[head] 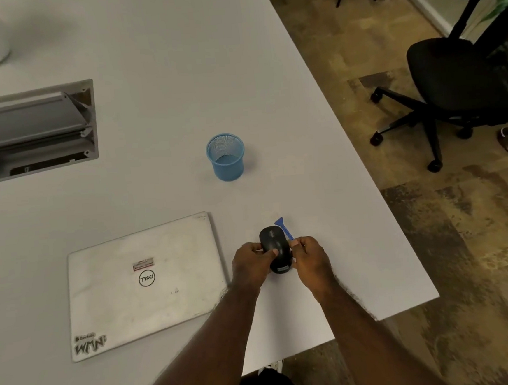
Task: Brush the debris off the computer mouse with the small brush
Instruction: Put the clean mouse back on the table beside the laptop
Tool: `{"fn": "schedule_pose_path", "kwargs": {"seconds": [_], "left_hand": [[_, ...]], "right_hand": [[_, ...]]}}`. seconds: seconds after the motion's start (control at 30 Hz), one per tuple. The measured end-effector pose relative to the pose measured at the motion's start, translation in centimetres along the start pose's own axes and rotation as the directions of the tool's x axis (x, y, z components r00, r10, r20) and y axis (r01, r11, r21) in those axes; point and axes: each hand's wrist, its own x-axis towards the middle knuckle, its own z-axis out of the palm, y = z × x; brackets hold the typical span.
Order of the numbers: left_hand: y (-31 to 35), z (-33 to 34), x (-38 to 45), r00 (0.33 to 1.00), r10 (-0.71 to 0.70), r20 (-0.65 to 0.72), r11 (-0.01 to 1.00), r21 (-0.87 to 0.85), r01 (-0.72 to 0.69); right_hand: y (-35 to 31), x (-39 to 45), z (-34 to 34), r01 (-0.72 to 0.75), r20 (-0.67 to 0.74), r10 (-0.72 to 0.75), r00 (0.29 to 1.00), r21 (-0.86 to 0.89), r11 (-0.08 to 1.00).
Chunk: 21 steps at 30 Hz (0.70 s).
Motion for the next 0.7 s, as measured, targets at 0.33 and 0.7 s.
{"fn": "schedule_pose_path", "kwargs": {"seconds": [0.33,0.7], "left_hand": [[-0.5,0.6,0.7,1.0,-0.014,0.004,0.999,0.041,0.014],[3.0,-8.0,-0.9,0.921,0.34,-0.191,0.919,0.277,-0.282]], "right_hand": [[0.7,1.1,-0.2,0.01,0.007,-0.01,1.0,-0.035,0.999],[-6.8,2.7,-4.3,0.27,-0.166,-0.289,0.943,-0.125,0.955]]}}
